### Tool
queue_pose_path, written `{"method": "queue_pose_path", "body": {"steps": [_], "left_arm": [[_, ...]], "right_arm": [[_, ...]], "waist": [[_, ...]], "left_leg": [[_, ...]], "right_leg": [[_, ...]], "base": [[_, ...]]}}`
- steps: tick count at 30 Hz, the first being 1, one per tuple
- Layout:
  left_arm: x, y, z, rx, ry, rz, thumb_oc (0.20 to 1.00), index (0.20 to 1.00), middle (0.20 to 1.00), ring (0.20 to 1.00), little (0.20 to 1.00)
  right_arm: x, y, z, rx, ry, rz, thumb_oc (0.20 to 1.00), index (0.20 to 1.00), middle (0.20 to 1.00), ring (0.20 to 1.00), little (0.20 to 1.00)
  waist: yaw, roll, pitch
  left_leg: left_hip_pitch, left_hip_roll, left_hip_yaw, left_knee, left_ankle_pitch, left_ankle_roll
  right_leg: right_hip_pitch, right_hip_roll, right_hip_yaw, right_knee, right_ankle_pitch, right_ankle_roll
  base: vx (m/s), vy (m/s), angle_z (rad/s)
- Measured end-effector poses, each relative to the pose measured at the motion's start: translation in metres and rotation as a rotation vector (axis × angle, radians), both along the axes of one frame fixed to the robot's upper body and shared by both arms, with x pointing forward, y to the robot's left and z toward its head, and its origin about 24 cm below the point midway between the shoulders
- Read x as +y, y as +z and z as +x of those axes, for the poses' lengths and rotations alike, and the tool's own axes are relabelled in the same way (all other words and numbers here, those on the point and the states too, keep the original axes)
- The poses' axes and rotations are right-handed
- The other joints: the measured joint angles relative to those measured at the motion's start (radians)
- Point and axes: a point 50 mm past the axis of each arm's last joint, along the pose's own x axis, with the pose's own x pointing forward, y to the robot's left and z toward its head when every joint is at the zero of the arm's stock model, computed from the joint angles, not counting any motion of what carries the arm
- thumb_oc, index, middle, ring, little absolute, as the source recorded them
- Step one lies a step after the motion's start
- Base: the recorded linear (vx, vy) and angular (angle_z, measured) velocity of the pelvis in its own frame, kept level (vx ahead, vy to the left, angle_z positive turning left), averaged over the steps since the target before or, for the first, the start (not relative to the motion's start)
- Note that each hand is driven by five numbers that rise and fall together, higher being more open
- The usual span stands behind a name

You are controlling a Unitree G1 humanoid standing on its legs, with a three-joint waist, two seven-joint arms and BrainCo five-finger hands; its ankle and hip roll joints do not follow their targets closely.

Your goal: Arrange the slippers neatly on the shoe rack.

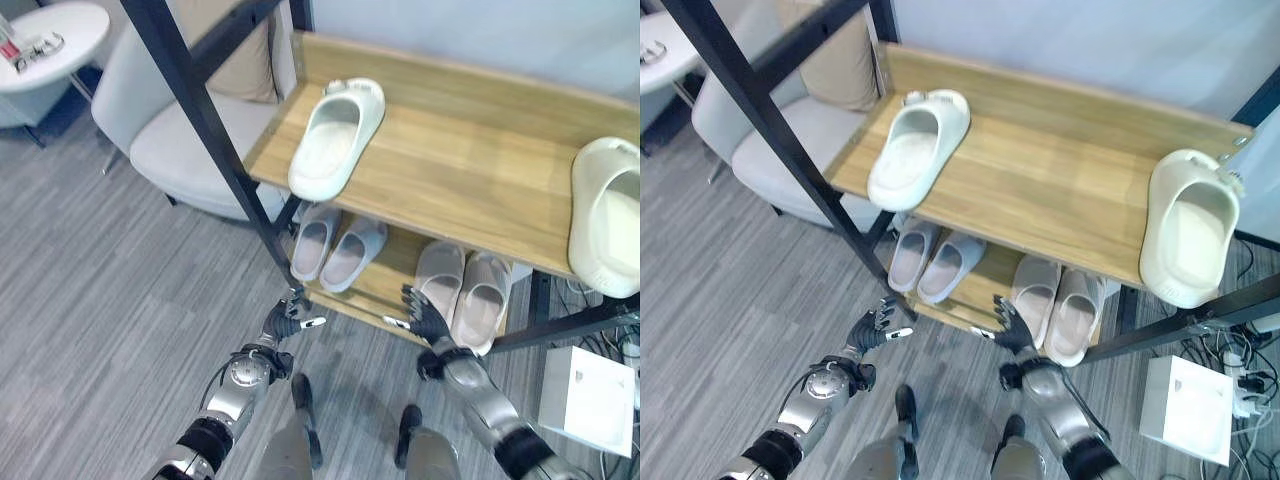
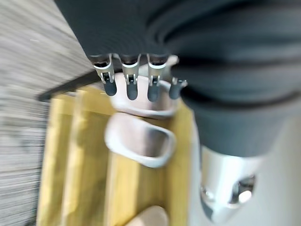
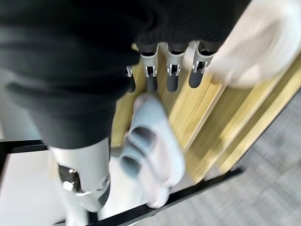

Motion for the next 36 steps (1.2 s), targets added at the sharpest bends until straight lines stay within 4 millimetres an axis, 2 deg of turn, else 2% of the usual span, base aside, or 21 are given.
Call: {"method": "queue_pose_path", "body": {"steps": [3,4,5,7,9,10,12,13,14,17,20,22,23,25,27,31,33,35,36], "left_arm": [[-0.002,0.001,-0.008,-0.005,-0.059,0.002,1.0,1.0,1.0,1.0,1.0],[0.002,0.0,-0.017,0.007,-0.093,0.02,1.0,1.0,1.0,1.0,1.0],[0.005,-0.001,-0.024,0.012,-0.112,0.024,1.0,1.0,1.0,1.0,1.0],[0.007,-0.004,-0.03,0.031,-0.135,0.025,1.0,1.0,1.0,1.0,1.0],[0.005,-0.005,-0.032,0.039,-0.159,0.025,1.0,1.0,1.0,1.0,1.0],[0.002,-0.006,-0.033,0.039,-0.179,0.034,1.0,1.0,1.0,1.0,1.0],[-0.005,-0.008,-0.034,0.047,-0.22,0.039,1.0,1.0,1.0,1.0,1.0],[-0.012,-0.009,-0.036,0.051,-0.267,0.061,1.0,1.0,1.0,1.0,1.0],[-0.031,-0.009,-0.036,0.038,-0.382,0.098,1.0,1.0,1.0,1.0,1.0],[-0.058,0.003,-0.024,-0.023,-0.482,0.116,1.0,1.0,1.0,1.0,1.0],[-0.091,0.036,-0.001,-0.178,-0.616,0.157,1.0,1.0,1.0,1.0,1.0],[-0.107,0.062,0.004,-0.291,-0.701,0.157,1.0,1.0,1.0,1.0,1.0],[-0.114,0.079,0.005,-0.358,-0.765,0.171,1.0,1.0,1.0,1.0,1.0],[-0.125,0.126,0.002,-0.55,-0.896,0.179,1.0,1.0,1.0,1.0,1.0],[-0.131,0.152,-0.001,-0.659,-0.955,0.156,1.0,1.0,1.0,1.0,1.0],[-0.131,0.167,-0.01,-0.673,-1.015,0.062,1.0,1.0,1.0,1.0,1.0],[-0.128,0.172,-0.012,-0.643,-1.038,-0.007,1.0,1.0,1.0,1.0,1.0],[-0.126,0.187,-0.019,-0.677,-1.061,-0.071,1.0,1.0,1.0,1.0,1.0],[-0.122,0.205,-0.02,-0.73,-1.038,-0.15,1.0,1.0,1.0,1.0,1.0]], "right_arm": [[-0.022,-0.004,-0.033,0.038,-0.002,-0.037,1.0,1.0,1.0,1.0,1.0],[-0.032,-0.009,-0.052,0.08,0.017,-0.07,1.0,1.0,1.0,1.0,1.0],[-0.037,-0.009,-0.06,0.092,0.021,-0.084,1.0,1.0,1.0,1.0,1.0],[-0.05,-0.016,-0.078,0.155,0.028,-0.126,1.0,1.0,1.0,1.0,1.0],[-0.056,-0.019,-0.085,0.188,0.036,-0.148,1.0,1.0,1.0,1.0,1.0],[-0.059,-0.023,-0.091,0.215,0.033,-0.151,1.0,1.0,1.0,1.0,1.0],[-0.063,-0.03,-0.095,0.251,0.03,-0.156,1.0,1.0,1.0,1.0,1.0],[-0.065,-0.034,-0.092,0.264,0.021,-0.161,1.0,1.0,1.0,1.0,1.0],[-0.07,-0.04,-0.091,0.298,0.001,-0.174,1.0,1.0,1.0,1.0,1.0],[-0.067,-0.041,-0.085,0.286,-0.015,-0.168,1.0,1.0,1.0,1.0,1.0],[-0.067,-0.048,-0.077,0.3,-0.047,-0.174,1.0,1.0,1.0,1.0,1.0],[-0.069,-0.045,-0.069,0.277,-0.061,-0.183,1.0,1.0,1.0,1.0,1.0],[-0.071,-0.046,-0.067,0.282,-0.069,-0.191,1.0,1.0,1.0,1.0,1.0],[-0.076,-0.046,-0.064,0.281,-0.09,-0.208,1.0,1.0,1.0,1.0,1.0],[-0.078,-0.046,-0.062,0.279,-0.096,-0.213,1.0,1.0,1.0,1.0,1.0],[-0.077,-0.047,-0.06,0.279,-0.12,-0.201,1.0,1.0,1.0,1.0,1.0],[-0.077,-0.044,-0.052,0.262,-0.128,-0.198,1.0,1.0,1.0,1.0,1.0],[-0.08,-0.044,-0.048,0.264,-0.149,-0.191,1.0,1.0,1.0,1.0,1.0],[-0.081,-0.044,-0.047,0.26,-0.153,-0.192,1.0,1.0,1.0,1.0,1.0]], "waist": [[-0.025,0.005,-0.005],[-0.045,0.005,-0.016],[-0.043,0.011,-0.022],[-0.081,0.019,-0.039],[-0.096,0.028,-0.042],[-0.113,0.027,-0.043],[-0.12,0.028,-0.043],[-0.126,0.03,-0.045],[-0.131,0.038,-0.05],[-0.155,0.047,-0.053],[-0.152,0.052,-0.055],[-0.156,0.057,-0.057],[-0.154,0.057,-0.057],[-0.148,0.06,-0.058],[-0.148,0.062,-0.059],[-0.145,0.06,-0.058],[-0.144,0.06,-0.057],[-0.134,0.059,-0.057],[-0.125,0.056,-0.053]], "left_leg": [[0.044,-0.003,0.009,-0.006,-0.01,-0.001],[0.066,-0.002,0.028,-0.007,-0.023,-0.005],[0.076,-0.002,0.035,-0.007,-0.028,-0.006],[0.077,0.001,0.056,-0.007,-0.031,-0.008],[0.077,0.001,0.058,-0.007,-0.031,-0.008],[0.081,0.004,0.063,-0.007,-0.033,-0.011],[0.089,0.007,0.078,-0.008,-0.042,-0.022],[0.093,0.008,0.088,-0.009,-0.049,-0.026],[0.099,0.008,0.11,-0.014,-0.053,-0.025],[0.093,0.009,0.114,-0.015,-0.052,-0.024],[0.087,0.008,0.117,-0.014,-0.05,-0.026],[0.084,0.007,0.118,-0.014,-0.05,-0.026],[0.081,0.007,0.118,-0.014,-0.049,-0.025],[0.074,0.003,0.115,-0.013,-0.042,-0.016],[0.076,0.0,0.11,-0.008,-0.042,-0.016],[0.09,-0.002,0.102,-0.007,-0.042,-0.016],[0.091,-0.005,0.089,-0.007,-0.042,-0.016],[0.092,-0.006,0.081,-0.007,-0.044,-0.017],[0.098,-0.006,0.075,-0.008,-0.045,-0.019]], "right_leg": [[0.07,0.009,0.003,-0.079,0.03,0.01],[0.098,0.012,0.011,-0.114,0.039,0.018],[0.111,0.015,0.015,-0.132,0.045,0.02],[0.112,0.021,0.035,-0.165,0.069,0.019],[0.126,0.024,0.036,-0.184,0.087,0.014],[0.124,0.027,0.043,-0.194,0.09,0.015],[0.123,0.03,0.062,-0.202,0.088,0.025],[0.121,0.03,0.074,-0.202,0.09,0.026],[0.113,0.029,0.094,-0.205,0.094,0.021],[0.106,0.032,0.108,-0.215,0.101,0.017],[0.105,0.032,0.11,-0.231,0.113,0.015],[0.106,0.032,0.11,-0.243,0.126,0.028],[0.108,0.033,0.109,-0.25,0.128,0.027],[0.115,0.032,0.105,-0.265,0.142,0.027],[0.131,0.033,0.092,-0.274,0.155,0.017],[0.147,0.032,0.082,-0.278,0.152,0.02],[0.162,0.032,0.077,-0.289,0.152,0.02],[0.165,0.032,0.069,-0.292,0.15,0.023],[0.178,0.031,0.059,-0.294,0.146,0.028]], "base": [[0.08,-0.038,-0.12],[0.08,-0.031,-0.31],[0.06,-0.027,-0.36],[0.03,-0.016,-0.29],[0.02,-0.018,-0.12],[0.02,-0.013,-0.12],[0.02,-0.013,-0.22],[0.01,-0.01,-0.43],[0.01,-0.014,-0.38],[0.01,-0.017,-0.14],[0.01,-0.024,-0.05],[0.01,-0.032,0.0],[0.0,0.0,0.0],[0.01,-0.022,0.04],[0.02,-0.029,0.1],[0.01,-0.009,0.04],[0.02,-0.033,0.12],[0.03,-0.045,0.14],[0.02,-0.044,0.09]]}}
